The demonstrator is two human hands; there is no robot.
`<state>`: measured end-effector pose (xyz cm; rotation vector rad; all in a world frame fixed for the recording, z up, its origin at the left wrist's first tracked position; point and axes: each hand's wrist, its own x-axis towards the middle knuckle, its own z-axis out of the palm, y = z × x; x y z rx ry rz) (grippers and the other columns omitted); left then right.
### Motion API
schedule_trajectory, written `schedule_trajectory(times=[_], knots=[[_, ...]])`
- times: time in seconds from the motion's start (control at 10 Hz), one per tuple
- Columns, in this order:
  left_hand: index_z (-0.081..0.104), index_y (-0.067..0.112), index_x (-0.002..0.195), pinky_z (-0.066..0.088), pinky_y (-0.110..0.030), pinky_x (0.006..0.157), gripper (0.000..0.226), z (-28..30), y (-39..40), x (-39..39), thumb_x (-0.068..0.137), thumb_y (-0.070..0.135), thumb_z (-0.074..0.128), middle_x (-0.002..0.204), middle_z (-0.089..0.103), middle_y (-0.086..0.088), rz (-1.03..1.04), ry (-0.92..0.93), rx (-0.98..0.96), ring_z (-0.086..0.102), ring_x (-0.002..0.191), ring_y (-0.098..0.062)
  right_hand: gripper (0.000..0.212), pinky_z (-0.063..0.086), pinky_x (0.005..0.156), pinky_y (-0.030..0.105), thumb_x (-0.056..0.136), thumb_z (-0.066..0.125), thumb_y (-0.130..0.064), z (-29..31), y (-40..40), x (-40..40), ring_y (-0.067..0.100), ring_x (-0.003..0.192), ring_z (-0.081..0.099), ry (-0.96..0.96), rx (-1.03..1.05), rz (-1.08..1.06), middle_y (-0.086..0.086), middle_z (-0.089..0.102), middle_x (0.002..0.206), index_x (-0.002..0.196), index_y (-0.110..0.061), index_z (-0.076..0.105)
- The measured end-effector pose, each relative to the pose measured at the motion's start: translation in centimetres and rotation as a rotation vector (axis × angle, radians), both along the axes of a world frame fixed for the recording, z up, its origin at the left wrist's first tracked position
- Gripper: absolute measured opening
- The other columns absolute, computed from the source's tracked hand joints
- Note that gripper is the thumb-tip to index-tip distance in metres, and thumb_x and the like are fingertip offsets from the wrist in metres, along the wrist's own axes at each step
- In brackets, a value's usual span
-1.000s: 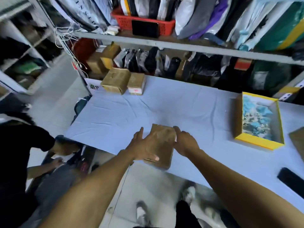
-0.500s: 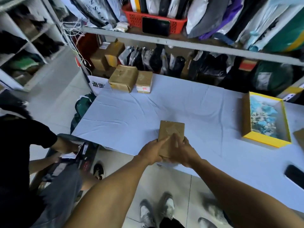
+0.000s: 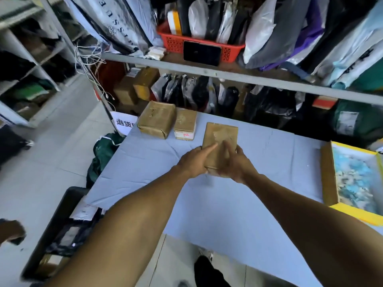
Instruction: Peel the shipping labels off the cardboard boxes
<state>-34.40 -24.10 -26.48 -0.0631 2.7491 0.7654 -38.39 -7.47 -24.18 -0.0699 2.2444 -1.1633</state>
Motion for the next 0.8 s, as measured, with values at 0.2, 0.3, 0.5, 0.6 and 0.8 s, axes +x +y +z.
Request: schedule_trajectory(times=[0.2, 0.3, 0.5, 0.6, 0.8], knots=[[0.031, 0.036, 0.151, 0.049, -0.042, 0.095, 0.083, -1.3, -1.8, -9.5, 0.081, 0.014, 0.071, 0.135, 0.053, -0.012, 0.122, 0.028, 0.021, 0.055, 0.119, -0.033, 0.092, 0.048, 0.097, 0.039, 0.076, 0.075, -0.044, -3.3, -2.0, -10.1, 0.035, 0.128, 0.047, 0.337, 0.299, 0.271, 0.009, 0.019, 0.159, 0.15, -0.027, 0.022], [0.044, 0.026, 0.145, 0.049, -0.041, 0.097, 0.072, -3.7, -2.8, -13.0, 0.08, 0.012, 0.072, 0.133, 0.057, -0.013, 0.16, 0.056, -0.015, 0.057, 0.118, -0.032, 0.069, 0.044, 0.099, 0.036, 0.086, 0.067, -0.032, -4.9, -2.6, -13.9, 0.035, 0.129, 0.048, 0.401, 0.387, 0.3, 0.011, 0.025, 0.158, 0.146, -0.021, 0.036], [0.055, 0.013, 0.137, 0.042, -0.001, 0.071, 0.041, -6.6, -4.1, -16.7, 0.097, 0.026, 0.056, 0.14, 0.053, -0.007, 0.144, 0.084, -0.08, 0.051, 0.126, -0.026, 0.057, 0.045, 0.102, 0.037, 0.091, 0.062, -0.027, -8.8, -4.0, -15.9, 0.035, 0.124, 0.054, 0.476, 0.408, 0.259, 0.011, 0.024, 0.159, 0.144, -0.018, 0.042], [0.047, 0.02, 0.144, 0.048, -0.025, 0.098, 0.056, -8.0, -5.1, -17.2, 0.092, 0.008, 0.061, 0.139, 0.053, -0.011, 0.06, 0.104, -0.063, 0.054, 0.122, -0.031, 0.05, 0.047, 0.098, 0.038, 0.091, 0.062, -0.025, -8.6, -4.7, -16.2, 0.036, 0.12, 0.057, 0.434, 0.453, 0.275, 0.012, 0.027, 0.157, 0.139, -0.016, 0.048], [0.04, 0.028, 0.146, 0.05, -0.04, 0.094, 0.066, -5.1, -4.9, -17.7, 0.087, 0.007, 0.063, 0.134, 0.05, -0.013, -0.006, 0.003, -0.092, 0.055, 0.118, -0.034, 0.039, 0.041, 0.101, 0.034, 0.091, 0.058, -0.019, -4.6, -5.1, -17.2, 0.02, 0.145, 0.028, 0.292, 0.529, 0.309, 0.006, 0.029, 0.157, 0.13, -0.024, 0.057]])
